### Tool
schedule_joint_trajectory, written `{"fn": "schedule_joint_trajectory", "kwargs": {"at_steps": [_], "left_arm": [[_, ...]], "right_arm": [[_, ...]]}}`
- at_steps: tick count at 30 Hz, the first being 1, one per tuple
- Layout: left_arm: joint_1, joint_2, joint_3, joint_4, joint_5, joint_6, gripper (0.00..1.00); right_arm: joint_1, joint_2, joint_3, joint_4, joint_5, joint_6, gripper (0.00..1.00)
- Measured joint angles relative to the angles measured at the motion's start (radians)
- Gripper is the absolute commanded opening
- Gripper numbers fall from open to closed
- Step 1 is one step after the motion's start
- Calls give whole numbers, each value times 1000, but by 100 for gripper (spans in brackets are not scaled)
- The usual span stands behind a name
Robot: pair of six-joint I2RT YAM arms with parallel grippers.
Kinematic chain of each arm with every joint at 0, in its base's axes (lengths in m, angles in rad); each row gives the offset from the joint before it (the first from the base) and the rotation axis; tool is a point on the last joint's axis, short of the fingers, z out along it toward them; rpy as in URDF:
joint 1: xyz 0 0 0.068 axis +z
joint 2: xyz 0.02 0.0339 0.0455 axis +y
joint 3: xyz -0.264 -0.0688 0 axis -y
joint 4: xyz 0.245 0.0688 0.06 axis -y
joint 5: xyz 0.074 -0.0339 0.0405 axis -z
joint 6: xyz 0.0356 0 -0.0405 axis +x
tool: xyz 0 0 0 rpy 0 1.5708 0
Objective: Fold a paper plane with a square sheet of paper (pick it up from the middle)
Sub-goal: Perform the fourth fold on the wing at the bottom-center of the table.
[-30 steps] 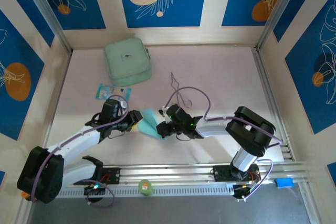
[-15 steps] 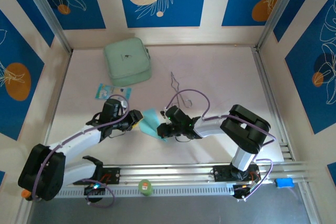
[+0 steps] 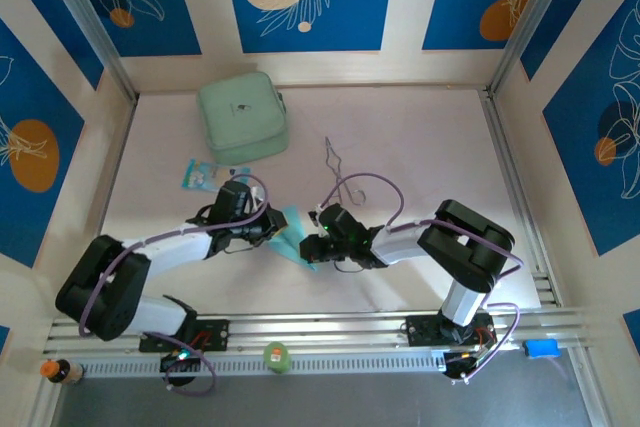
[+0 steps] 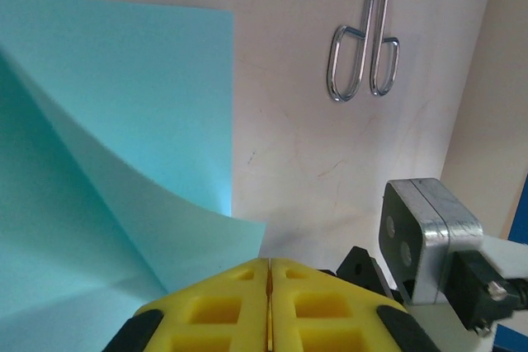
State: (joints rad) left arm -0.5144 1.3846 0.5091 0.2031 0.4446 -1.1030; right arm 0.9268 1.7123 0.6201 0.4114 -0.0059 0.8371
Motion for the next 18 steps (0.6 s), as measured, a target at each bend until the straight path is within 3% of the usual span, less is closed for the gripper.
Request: {"fn": "schedule_joint_trajectory", "kwargs": {"at_steps": [6, 11, 18], "left_arm": [[-20, 82, 12, 46, 0, -14, 6], [-27, 88, 12, 68, -1, -23, 14], [-27, 22, 13, 58, -17, -14, 4]], "right_arm": [[-9, 0, -23, 44, -11, 23, 7], [-14, 0, -29, 56, -21, 36, 6], [-22, -1, -50, 92, -26, 58, 3]]}}
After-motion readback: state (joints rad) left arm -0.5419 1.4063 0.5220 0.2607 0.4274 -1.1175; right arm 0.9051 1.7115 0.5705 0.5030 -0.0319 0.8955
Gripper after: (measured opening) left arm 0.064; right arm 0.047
